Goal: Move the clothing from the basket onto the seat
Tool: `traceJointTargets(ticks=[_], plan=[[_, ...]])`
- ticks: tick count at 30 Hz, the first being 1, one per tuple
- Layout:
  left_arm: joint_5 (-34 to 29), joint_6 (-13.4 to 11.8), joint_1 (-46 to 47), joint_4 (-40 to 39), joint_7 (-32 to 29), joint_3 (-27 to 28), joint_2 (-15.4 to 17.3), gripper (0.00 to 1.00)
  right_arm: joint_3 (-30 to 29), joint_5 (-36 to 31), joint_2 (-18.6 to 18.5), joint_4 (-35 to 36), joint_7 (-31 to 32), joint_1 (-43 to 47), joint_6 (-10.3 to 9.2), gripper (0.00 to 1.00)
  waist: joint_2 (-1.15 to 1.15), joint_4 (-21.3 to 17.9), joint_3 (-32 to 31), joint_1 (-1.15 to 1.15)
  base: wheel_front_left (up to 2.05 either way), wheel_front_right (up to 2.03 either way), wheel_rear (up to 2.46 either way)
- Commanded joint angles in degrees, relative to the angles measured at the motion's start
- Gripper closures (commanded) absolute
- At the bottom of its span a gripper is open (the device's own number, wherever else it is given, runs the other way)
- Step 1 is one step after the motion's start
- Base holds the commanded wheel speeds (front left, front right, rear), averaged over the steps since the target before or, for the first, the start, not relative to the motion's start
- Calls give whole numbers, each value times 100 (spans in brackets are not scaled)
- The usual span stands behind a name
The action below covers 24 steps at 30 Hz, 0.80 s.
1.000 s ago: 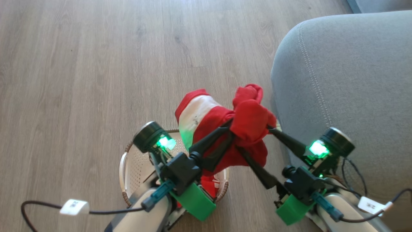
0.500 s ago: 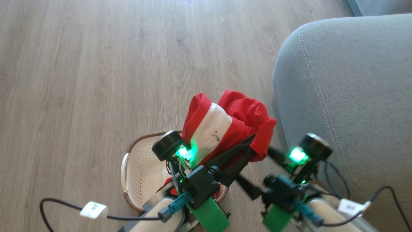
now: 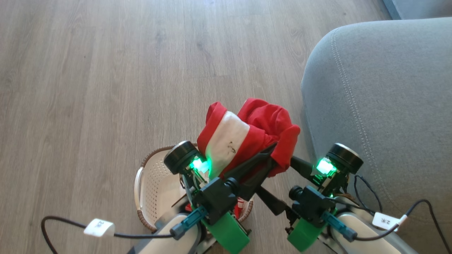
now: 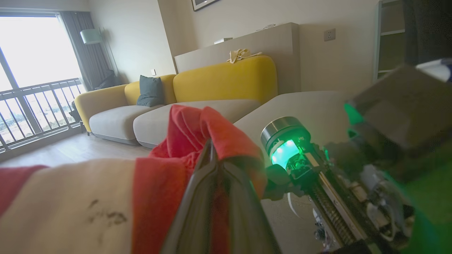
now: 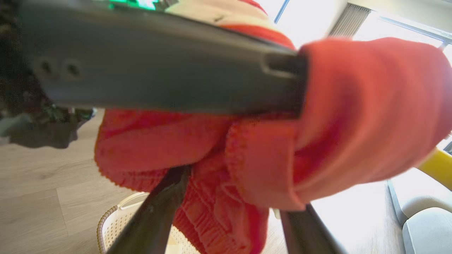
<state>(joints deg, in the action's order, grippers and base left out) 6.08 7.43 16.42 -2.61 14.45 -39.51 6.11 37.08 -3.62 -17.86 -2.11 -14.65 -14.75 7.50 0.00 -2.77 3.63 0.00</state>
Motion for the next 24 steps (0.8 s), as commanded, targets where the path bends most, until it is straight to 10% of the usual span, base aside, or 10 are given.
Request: traceJointTargets(ticks=[1,2,3,17,24], plan=[[60,5,241,-153,55,114,-26,100,-49,95,126,204,-35,-75,-1,22,0,3,-1,0,0,0,0],[65,5,242,-145,55,101,-25,100,-71,138,151,221,-35,-68,-1,82,0,7,0,0,0,0,0],[69,5,244,-137,55,93,-23,100,-116,191,187,263,-35,-56,-1,100,0,9,1,0,0,0,0],[59,5,228,-47,55,196,-25,96,-805,341,549,609,-35,200,-1,100,0,-3,-1,0,0,0,0],[9,5,170,-74,55,344,-79,0,-1294,355,780,714,-35,346,-1,100,0,-4,8,0,0,0,0]])
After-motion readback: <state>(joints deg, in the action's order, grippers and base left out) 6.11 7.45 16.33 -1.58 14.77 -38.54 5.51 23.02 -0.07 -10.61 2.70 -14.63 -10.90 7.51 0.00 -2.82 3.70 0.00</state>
